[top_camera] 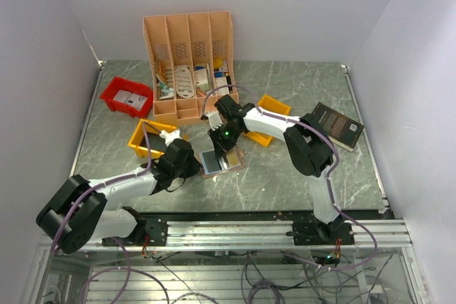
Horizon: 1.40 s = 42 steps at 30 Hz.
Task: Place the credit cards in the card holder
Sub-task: Insert the credit card into the card holder, then turn over the card slot in the card holder.
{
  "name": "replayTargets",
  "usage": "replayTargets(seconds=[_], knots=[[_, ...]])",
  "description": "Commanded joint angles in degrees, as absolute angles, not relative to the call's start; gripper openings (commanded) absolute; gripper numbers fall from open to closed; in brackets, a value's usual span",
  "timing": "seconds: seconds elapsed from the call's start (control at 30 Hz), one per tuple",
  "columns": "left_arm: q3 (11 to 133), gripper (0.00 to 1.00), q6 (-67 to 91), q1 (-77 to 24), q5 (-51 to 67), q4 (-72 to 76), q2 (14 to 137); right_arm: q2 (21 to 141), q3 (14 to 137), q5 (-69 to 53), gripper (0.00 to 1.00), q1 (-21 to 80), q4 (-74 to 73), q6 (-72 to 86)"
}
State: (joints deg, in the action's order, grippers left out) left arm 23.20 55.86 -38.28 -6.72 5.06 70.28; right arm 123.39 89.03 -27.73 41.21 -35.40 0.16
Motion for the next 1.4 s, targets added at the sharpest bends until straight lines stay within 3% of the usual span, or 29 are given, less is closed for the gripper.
replayTargets(seconds=[0.0, 0.97, 1.2, 1.37], knots=[[24.6, 0.07, 54.9, -37.5, -5.2, 8.4, 71.3, 126.5, 88.8, -24.7, 0.00, 41.1, -36.7, -0.7], [26.8, 0.07, 53.4, -37.4, -3.1, 7.6, 76.2, 126.2, 88.9, -25.3, 0.00, 41.1, -36.8, -0.6], [26.7, 0.26, 53.2, -37.3, -3.5, 6.5, 75.4, 125.4, 89.0, -25.6, 0.01, 41.1, -36.9, -0.6], [26.8, 0.30, 53.0, -37.3, -3.4, 6.4, 75.2, 123.5, 89.3, -25.6, 0.04, 40.9, -36.8, -0.9]])
